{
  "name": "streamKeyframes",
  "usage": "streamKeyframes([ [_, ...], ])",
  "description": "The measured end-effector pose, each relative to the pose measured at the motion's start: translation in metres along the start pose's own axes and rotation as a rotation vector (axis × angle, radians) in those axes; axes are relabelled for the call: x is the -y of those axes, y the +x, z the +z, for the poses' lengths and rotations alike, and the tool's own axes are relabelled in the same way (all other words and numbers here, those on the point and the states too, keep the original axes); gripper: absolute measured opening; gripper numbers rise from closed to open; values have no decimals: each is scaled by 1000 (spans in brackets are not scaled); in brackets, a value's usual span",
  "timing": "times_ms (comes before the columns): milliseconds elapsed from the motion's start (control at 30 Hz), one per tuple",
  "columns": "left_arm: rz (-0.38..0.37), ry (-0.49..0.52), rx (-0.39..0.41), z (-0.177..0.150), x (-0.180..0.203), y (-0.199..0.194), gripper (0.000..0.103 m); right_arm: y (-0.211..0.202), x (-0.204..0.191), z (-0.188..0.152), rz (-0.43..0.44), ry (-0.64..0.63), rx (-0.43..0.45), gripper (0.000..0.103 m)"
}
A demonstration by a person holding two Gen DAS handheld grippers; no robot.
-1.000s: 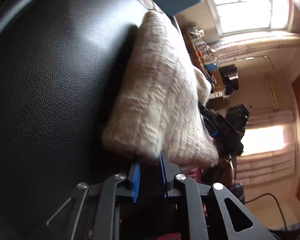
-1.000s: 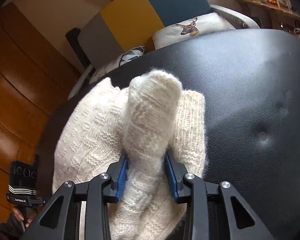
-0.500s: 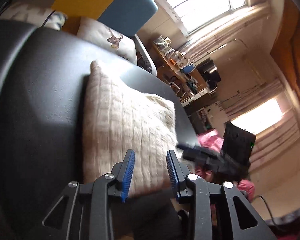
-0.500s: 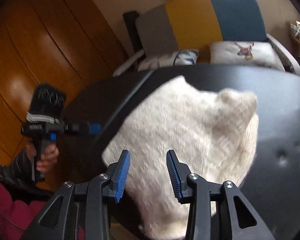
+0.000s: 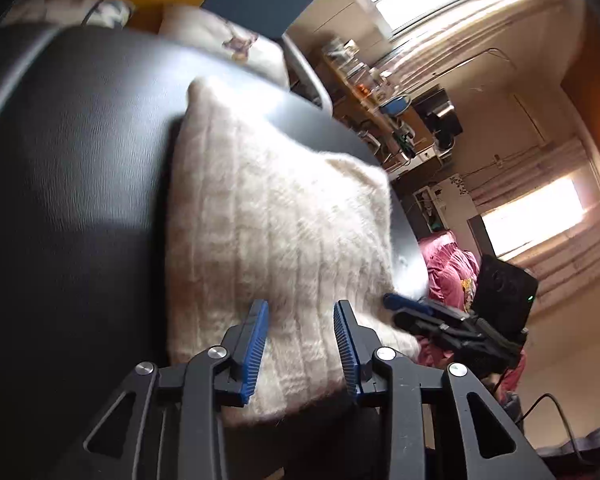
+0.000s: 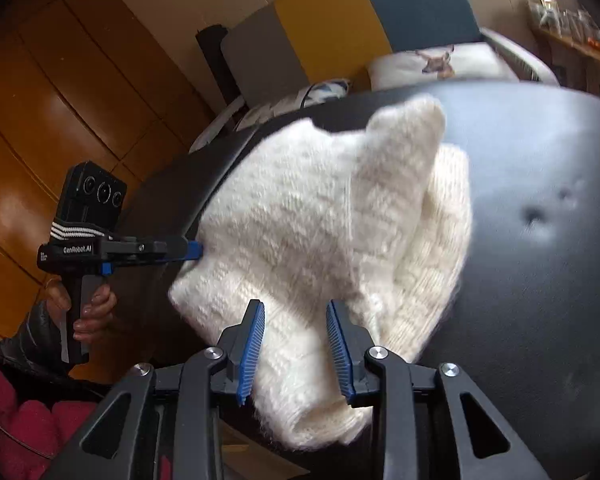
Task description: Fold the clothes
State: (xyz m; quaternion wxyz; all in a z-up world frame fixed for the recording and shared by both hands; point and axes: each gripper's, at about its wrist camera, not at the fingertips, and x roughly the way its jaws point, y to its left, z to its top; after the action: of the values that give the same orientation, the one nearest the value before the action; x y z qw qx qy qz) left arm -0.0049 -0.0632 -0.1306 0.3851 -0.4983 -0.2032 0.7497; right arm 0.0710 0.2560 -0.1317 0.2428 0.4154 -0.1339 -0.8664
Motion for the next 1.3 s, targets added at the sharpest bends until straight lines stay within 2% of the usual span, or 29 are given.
streamKeyframes([
  [67, -11, 25, 35, 13, 6, 4, 43, 1, 1, 18, -45, -7, 59, 38],
  [167, 15, 54, 76, 36, 12, 15, 45, 17, 8, 46, -107, 3, 111, 40],
  [267, 35, 76, 96, 53, 16, 31, 45, 49, 21, 62, -160, 27, 77, 40],
  [333, 73, 87, 87, 50, 15, 41, 45, 64, 34, 60, -269, 40, -11, 39],
  [367, 73, 90, 78, 45, 13, 47, 45, 69, 42, 53, -284, 43, -16, 38],
  [433, 79, 106, 69, 31, 11, 56, 45, 64, 49, 39, -283, 33, 41, 38],
  [533, 98, 153, 75, 17, 19, 63, 45, 58, 53, 29, -301, 31, 70, 38],
  [600, 118, 170, 79, 17, 24, 66, 45, 57, 55, 30, -295, 28, 75, 38],
  [700, 105, 138, 86, 26, 25, 59, 46, 54, 56, 34, -277, 31, 60, 38],
  [767, 112, 156, 110, 33, 29, 48, 47, 50, 57, 41, -264, 50, 25, 39],
  [900, 143, 196, 160, 62, 30, 35, 53, 36, 51, 65, -320, 95, -42, 40],
  [933, 146, 198, 164, 72, 29, 36, 53, 31, 45, 72, -322, 99, -24, 40],
  [1000, 148, 203, 169, 91, 25, 38, 53, 26, 34, 84, -233, 115, 28, 41],
  [1067, 129, 180, 162, 110, 19, 44, 53, 37, 27, 92, -162, 119, 36, 41],
  [1100, 115, 162, 153, 119, 15, 48, 53, 47, 25, 94, -167, 107, 19, 40],
  [1167, 87, 125, 135, 137, 9, 57, 53, 71, 28, 88, -207, 101, -39, 41],
  [1233, 98, 123, 113, 147, 5, 69, 53, 78, 35, 76, -202, 100, -32, 41],
  [1300, 141, 118, 98, 150, 1, 79, 52, 78, 42, 67, -177, 108, -9, 41],
])
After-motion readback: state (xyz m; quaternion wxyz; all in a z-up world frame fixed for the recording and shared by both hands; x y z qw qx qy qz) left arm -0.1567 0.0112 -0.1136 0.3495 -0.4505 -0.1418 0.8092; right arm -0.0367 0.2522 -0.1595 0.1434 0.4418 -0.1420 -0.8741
